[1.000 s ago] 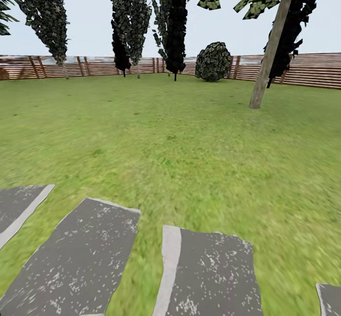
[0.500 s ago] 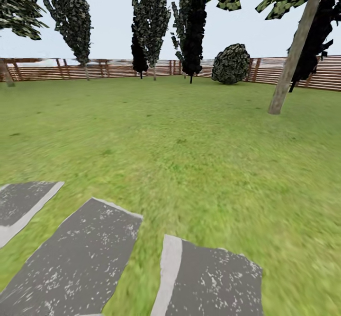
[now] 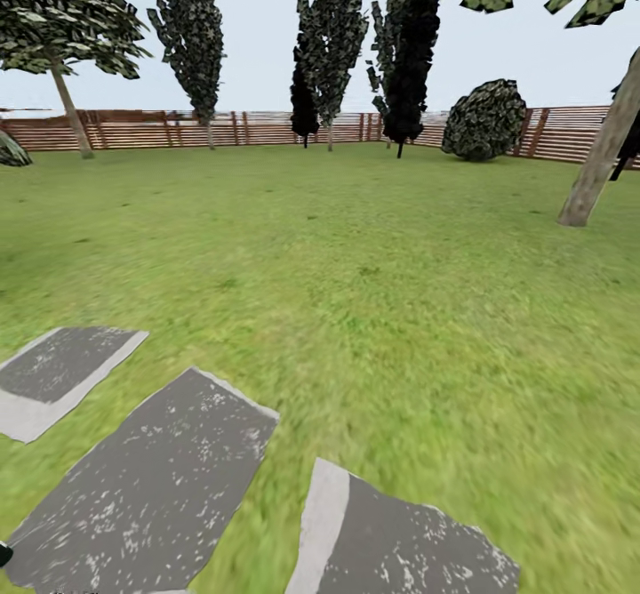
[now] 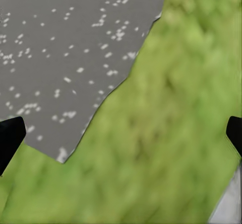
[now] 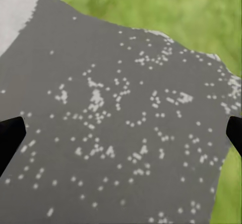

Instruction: Pick up the pesticide atomizer in the garden and spray insectifuge to fully cover both potted plants in the garden.

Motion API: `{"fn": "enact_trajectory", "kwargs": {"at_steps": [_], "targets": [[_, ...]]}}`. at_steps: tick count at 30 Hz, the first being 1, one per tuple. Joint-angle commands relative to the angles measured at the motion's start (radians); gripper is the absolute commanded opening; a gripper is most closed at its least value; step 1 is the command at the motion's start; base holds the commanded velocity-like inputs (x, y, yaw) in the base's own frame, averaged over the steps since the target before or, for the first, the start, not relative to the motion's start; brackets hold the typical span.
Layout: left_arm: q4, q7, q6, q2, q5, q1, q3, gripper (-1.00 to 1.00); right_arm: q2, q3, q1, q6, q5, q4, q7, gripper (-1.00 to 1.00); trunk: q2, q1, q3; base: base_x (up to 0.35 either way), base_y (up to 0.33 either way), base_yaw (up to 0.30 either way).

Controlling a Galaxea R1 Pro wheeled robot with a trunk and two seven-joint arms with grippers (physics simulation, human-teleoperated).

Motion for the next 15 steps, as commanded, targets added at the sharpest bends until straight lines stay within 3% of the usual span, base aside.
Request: {"fn": "enact_trajectory", "kwargs": {"at_steps": [1,15], "targets": [[0.001,0.000,-0.003,0.000,-0.001,-0.001,0.002,1.00,0.000,0.000,0.000,-0.003,0.001,0.001,0.000,1.00,0.000,0.000,-0.001,0.187,-0.225,0.275],[0.001,0.000,-0.003,0.000,-0.001,-0.001,0.002,1.00,0.000,0.000,0.000,-0.004,0.001,0.000,0.000,1.00,0.000,0.000,-0.001,0.187,-0.225,0.276]]}}
